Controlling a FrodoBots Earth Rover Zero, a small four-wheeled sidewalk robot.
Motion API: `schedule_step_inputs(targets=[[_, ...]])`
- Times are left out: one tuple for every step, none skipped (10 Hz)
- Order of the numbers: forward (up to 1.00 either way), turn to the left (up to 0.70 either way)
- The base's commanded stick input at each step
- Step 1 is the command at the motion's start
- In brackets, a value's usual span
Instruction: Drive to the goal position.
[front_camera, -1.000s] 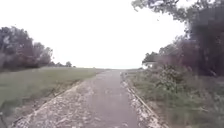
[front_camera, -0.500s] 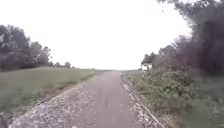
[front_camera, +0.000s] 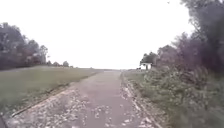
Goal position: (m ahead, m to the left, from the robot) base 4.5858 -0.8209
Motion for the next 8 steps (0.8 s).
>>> schedule_step_inputs(targets=[[1.00,0.27],[1.00,0.27],[1.00,0.27],[1.00,0.00],[1.00,0.00],[1.00,0.00],[1.00,0.00],[1.00,0.00]])
